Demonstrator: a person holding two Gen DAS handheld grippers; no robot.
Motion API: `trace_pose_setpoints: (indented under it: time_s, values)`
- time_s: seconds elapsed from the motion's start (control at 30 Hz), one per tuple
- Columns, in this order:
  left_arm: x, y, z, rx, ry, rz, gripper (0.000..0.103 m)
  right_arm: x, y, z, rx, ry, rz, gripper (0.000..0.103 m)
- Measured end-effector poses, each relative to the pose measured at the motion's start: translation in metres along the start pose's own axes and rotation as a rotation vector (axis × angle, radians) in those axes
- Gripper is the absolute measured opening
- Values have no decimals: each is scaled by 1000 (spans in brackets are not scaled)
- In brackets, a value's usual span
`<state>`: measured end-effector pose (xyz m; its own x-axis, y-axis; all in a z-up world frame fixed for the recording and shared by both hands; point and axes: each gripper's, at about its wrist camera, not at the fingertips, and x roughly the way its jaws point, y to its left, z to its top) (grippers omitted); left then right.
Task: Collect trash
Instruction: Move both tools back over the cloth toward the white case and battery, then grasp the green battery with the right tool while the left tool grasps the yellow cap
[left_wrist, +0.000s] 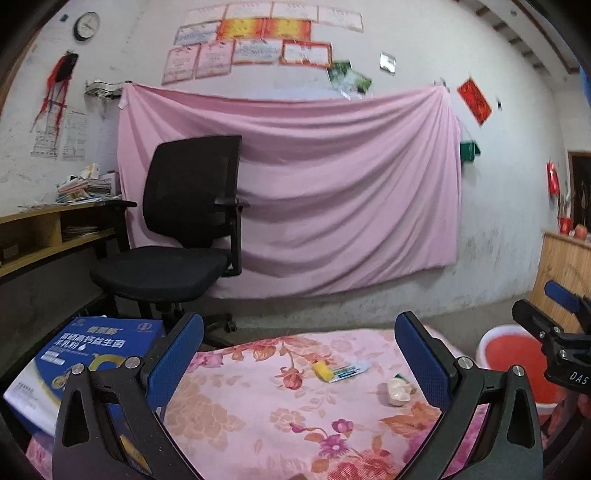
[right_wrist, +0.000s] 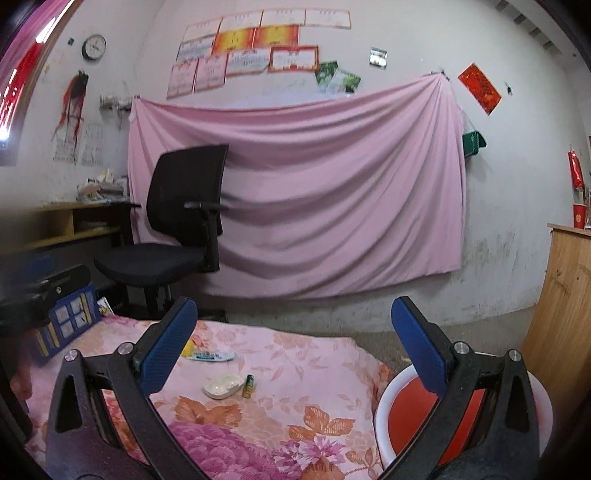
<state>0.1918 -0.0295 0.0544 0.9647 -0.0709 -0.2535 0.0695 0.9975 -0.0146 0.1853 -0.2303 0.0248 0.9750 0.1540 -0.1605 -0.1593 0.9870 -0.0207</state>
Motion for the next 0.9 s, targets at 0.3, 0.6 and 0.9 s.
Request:
trace_pose_setpoints:
  time_s: [0.3,0.6,0.9]
  values:
    - [88,-4,-16,50,281,71,101,73,-4,-17,2,284,0,103]
    - [149,4,-41,-8,507,15,79,124,3,-44,6,581,116,87]
    - [200,-4,-61,-76,702,-142,46,148,17,-63,-7,752,200,63]
